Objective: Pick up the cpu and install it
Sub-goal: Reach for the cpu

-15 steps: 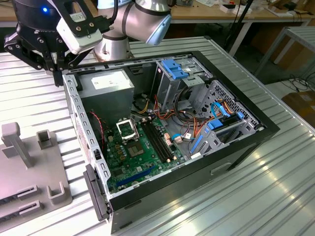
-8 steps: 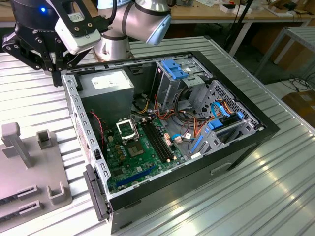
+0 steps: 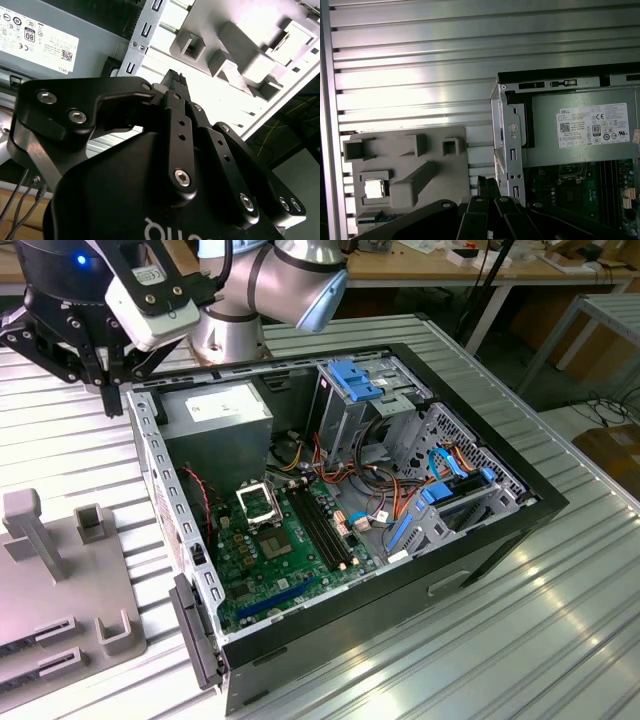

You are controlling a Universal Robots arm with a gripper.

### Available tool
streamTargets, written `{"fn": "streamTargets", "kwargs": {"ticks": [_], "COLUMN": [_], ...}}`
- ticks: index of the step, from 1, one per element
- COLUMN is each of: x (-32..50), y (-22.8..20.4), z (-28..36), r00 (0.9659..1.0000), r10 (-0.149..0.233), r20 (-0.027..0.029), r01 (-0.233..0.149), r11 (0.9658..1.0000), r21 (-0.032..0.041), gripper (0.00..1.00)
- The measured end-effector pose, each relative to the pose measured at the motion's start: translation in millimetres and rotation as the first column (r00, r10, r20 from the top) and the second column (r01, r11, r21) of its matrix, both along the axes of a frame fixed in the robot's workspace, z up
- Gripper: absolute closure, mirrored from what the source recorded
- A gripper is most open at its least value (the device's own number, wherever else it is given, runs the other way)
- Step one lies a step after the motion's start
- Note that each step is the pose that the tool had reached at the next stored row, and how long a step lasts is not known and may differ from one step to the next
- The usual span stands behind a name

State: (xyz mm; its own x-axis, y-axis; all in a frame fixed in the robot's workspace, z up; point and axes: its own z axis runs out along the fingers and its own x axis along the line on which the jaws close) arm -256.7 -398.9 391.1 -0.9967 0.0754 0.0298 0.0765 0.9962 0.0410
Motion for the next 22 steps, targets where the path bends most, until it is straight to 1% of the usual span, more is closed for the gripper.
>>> {"fn": "streamTargets", "kwargs": {"ticks": [14,22], "x": [-12.4,-21.9], "y": [0.0,0.0], "z": [-0.2,-0.3], "r00": [1.0,1.0], "r10": [0.0,0.0], "r20": [0.0001,0.0], "r01": [0.0,0.0], "r11": [1.0,1.0], "r21": [0.0001,0.0001], "gripper": [0.89,0.89]}}
